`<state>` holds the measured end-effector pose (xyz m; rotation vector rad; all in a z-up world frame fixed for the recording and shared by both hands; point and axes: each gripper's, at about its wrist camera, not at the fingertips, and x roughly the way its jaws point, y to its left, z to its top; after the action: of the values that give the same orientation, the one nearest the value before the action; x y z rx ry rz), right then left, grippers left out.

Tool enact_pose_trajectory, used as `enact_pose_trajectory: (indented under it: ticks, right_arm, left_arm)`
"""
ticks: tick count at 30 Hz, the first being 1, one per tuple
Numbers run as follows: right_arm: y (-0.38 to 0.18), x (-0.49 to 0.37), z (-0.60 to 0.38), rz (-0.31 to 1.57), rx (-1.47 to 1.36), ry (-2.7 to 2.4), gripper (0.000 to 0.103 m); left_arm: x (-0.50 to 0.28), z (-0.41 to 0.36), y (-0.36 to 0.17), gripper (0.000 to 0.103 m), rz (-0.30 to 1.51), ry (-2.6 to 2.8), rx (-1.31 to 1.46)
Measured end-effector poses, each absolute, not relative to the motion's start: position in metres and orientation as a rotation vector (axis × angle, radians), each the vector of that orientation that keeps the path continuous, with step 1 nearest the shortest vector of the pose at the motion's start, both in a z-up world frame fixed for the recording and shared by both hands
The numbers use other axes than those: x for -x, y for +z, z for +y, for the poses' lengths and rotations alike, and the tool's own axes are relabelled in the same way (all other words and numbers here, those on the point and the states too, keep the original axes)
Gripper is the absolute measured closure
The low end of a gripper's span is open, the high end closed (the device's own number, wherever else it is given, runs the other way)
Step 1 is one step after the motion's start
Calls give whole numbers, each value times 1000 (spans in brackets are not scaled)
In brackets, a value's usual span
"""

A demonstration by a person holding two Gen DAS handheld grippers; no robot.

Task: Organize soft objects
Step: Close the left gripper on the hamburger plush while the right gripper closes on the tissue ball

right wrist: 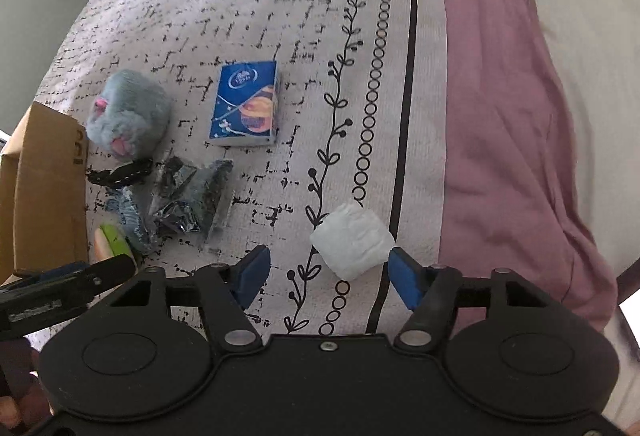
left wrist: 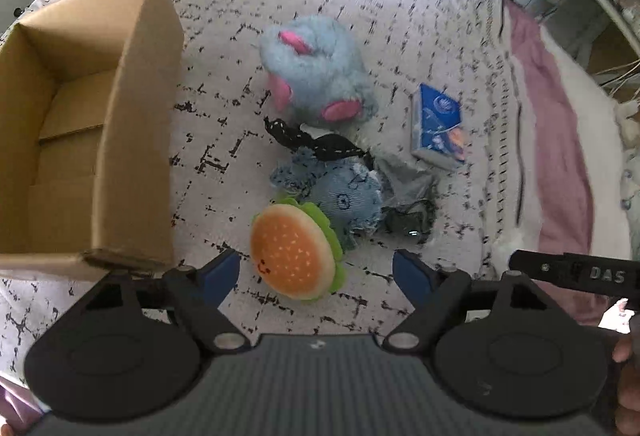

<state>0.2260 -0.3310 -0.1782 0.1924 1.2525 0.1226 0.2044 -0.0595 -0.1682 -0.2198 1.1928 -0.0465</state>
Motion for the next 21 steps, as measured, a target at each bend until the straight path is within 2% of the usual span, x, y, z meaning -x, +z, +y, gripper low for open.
enact_pose_trajectory:
  ticks: [6,8,9,10,11,14,21]
  right_arm:
    - [-194,-237,-329,1303,-191,81,41]
    - [-200,-244,-328,1321,-194,72,43]
    - [-202,-246,-327,1325,-193,70,45]
    - [-204,-248,-326,1334,-193,65,52]
    - [-208,-250,-326,1352,-199,56,60]
    - [-211,-252,-328,1359,-232,49,62]
    - [-195,-240,-329,1294,-240,53,69]
  left_arm:
    - [-222,-64,-185,41,1254,-5,210]
    - [-228,-67,-188,54,1277,3,191]
    - [-230,-67,-189,57,1286,7,186]
    - [-233,-67,-189,62,1293,12,189]
    - [-235,-67,-189,63,1299,15,198]
    - [-239,-65,-186,67,1302,13,227]
    - [-238,-66,-174,69,1256,-17,236]
